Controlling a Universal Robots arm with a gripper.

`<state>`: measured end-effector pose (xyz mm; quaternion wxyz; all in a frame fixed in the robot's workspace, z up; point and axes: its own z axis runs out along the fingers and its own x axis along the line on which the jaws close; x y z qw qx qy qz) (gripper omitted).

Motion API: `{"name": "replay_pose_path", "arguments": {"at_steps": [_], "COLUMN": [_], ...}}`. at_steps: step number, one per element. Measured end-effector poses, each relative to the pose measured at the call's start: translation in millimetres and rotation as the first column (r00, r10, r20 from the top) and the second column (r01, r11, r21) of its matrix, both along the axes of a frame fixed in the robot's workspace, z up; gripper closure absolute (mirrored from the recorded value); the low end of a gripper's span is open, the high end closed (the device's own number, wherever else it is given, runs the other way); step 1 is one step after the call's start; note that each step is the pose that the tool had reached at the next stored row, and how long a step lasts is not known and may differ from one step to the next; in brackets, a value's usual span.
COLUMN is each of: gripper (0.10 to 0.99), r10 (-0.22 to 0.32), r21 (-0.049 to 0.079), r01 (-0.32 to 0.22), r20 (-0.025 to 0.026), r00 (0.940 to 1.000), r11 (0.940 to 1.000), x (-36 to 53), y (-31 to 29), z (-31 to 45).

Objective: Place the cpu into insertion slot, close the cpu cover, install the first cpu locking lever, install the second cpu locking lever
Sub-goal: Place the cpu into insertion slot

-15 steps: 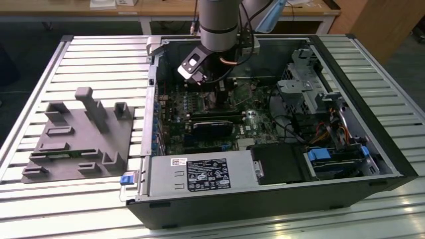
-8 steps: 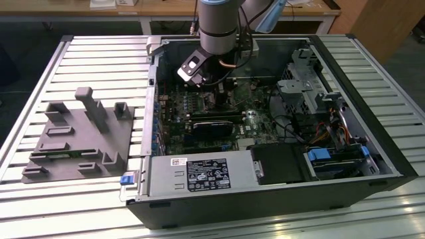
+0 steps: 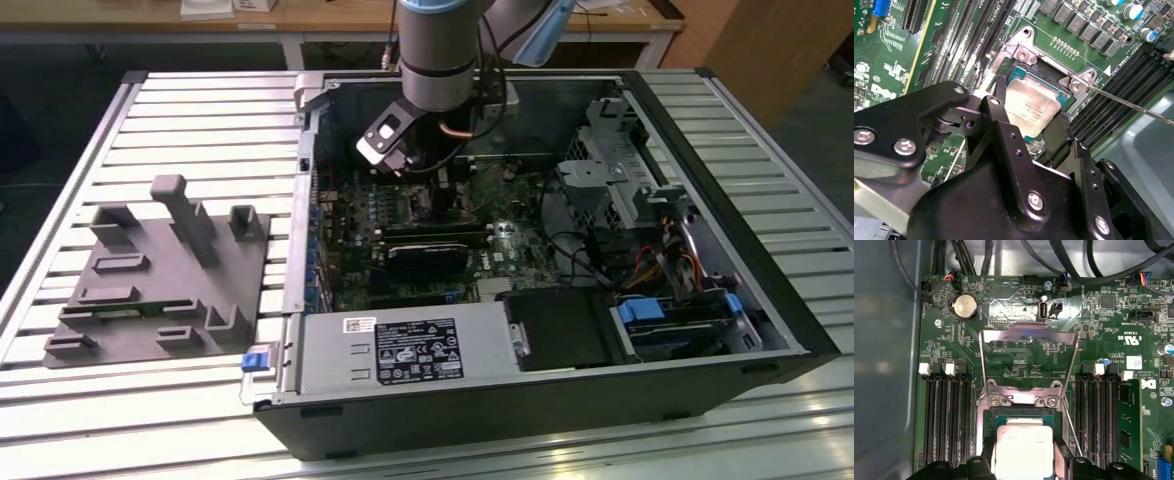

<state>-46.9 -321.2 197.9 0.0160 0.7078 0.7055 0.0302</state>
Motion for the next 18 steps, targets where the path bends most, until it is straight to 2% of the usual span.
{"name": "replay_pose_path", "arguments": {"at_steps": [9, 18], "gripper": [0.545, 0.545], "r10": [0.000, 0.000], "r21": [0.000, 0.000], "r01": [0.000, 0.000], "r20": [-0.0042, -0.0042], "r00": [1.0000, 1.0000], "r11": [1.0000, 1.0000], "x": [0.2, 1.2], "y": [3.2, 3.2], "z": [-3.6, -3.7]}}
